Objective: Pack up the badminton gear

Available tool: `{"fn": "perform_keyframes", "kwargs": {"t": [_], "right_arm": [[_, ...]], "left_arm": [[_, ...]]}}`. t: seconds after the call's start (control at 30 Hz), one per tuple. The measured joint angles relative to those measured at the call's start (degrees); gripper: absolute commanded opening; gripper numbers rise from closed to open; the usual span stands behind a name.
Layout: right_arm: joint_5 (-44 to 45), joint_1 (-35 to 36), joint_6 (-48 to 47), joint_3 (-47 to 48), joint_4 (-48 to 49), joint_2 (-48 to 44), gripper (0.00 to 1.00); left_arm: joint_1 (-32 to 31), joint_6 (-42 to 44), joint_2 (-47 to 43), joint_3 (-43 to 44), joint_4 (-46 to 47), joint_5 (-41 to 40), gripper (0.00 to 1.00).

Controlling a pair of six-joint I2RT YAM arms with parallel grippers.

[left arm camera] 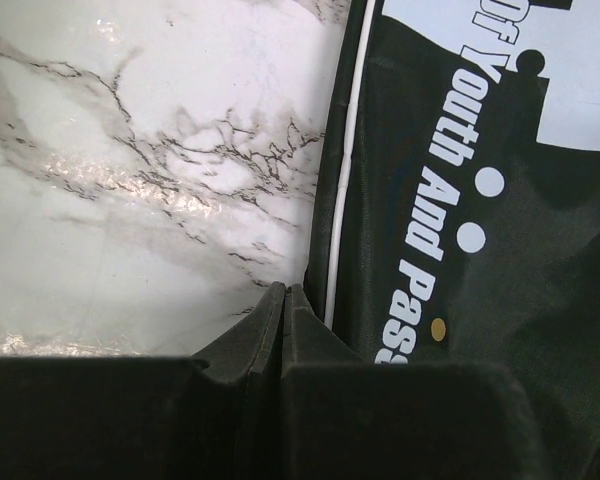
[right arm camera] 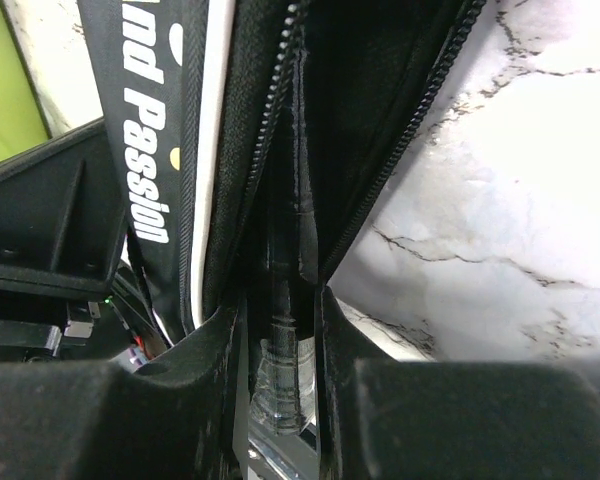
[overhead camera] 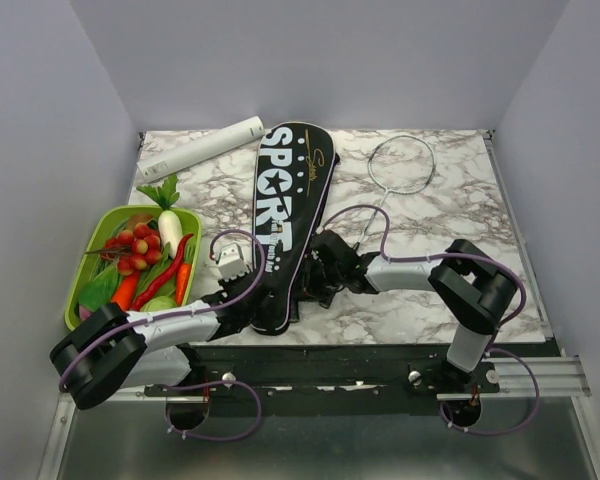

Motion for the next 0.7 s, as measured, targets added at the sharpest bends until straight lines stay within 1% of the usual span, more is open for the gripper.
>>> {"fn": "perform_keyframes", "kwargs": {"t": [0.43,0.53,0.57,0.67,0.7], "right_arm": [[0.5,0.7,1.5,1.3,-1.3,-2.8,0.23],[0.3,0.9,1.8,1.9,-1.0,-1.7,0.34],[0.3,1.1,1.9,2.1,-0.3,-0.8,0.39],[0.2,1.6,1.7,2.4,3.0,2.4,0.48],[0.5,1.7,1.3,2.6,4.6,3.3,0.49]], "left_arm": [[0.0,-0.1,-1.0,-1.1,2.2,2.4,0.07],[0.0,-0.1,-1.0,-1.1,2.3,2.8,0.07],[0.0,0.0,-1.0,-1.1,2.4,3.0,0.07],[0.0,0.0,-1.2,-1.1,2.3,3.3,0.06],[0.0,0.0,-1.2,-1.1,2.3,3.3,0.06]]}}
